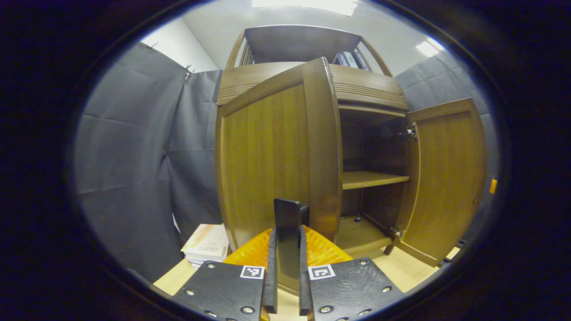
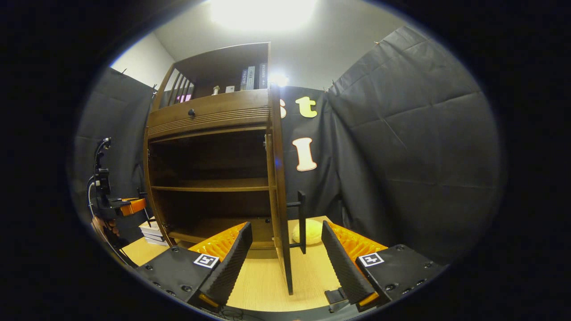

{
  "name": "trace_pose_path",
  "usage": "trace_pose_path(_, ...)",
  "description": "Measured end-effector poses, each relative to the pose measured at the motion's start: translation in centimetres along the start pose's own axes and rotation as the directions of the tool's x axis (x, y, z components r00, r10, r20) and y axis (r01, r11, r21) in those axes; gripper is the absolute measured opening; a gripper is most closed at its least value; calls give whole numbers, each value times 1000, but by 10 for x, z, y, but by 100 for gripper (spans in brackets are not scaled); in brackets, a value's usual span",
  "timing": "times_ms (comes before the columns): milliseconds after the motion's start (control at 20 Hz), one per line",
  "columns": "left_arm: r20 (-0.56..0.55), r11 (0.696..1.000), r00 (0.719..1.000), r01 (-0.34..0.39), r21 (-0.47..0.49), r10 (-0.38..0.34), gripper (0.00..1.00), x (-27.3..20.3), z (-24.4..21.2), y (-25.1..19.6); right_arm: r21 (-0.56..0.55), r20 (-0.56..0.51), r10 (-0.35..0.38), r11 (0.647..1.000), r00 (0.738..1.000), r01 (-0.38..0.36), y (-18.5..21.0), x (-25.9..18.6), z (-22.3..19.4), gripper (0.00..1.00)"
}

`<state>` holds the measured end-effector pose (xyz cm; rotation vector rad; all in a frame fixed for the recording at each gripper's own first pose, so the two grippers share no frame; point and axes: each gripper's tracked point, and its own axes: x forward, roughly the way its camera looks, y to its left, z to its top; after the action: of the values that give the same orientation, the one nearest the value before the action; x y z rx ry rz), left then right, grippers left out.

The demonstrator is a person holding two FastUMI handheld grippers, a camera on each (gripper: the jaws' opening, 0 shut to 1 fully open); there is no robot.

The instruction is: Open the right door of the double-door shoe cabinet with the right hand, and open the left door with the left hand.

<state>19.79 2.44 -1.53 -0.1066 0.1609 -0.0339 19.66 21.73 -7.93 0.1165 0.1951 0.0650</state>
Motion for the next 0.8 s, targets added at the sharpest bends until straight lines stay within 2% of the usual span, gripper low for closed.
trace_pose_path(150, 1, 1000, 1000, -9, -10, 9, 19, 0, 1, 1, -15, 8, 32, 999, 999, -32, 8, 0, 1, 98)
trace_pose_path(200, 3, 1000, 1000, -13, -15, 13, 23, 0, 0, 1, -19, 6, 46, 999, 999, -46, 11, 1, 0, 98)
trace_pose_path(600, 13, 997, 998, -56, -44, 57, 22, 0, 1, 5, -45, -10, 129, 991, 992, -129, 31, -1, -4, 98)
trace_pose_path(800, 3, 993, 994, -111, -47, 111, 22, -1, 0, 16, -44, 9, 158, 986, 987, -158, 40, 1, -1, 98)
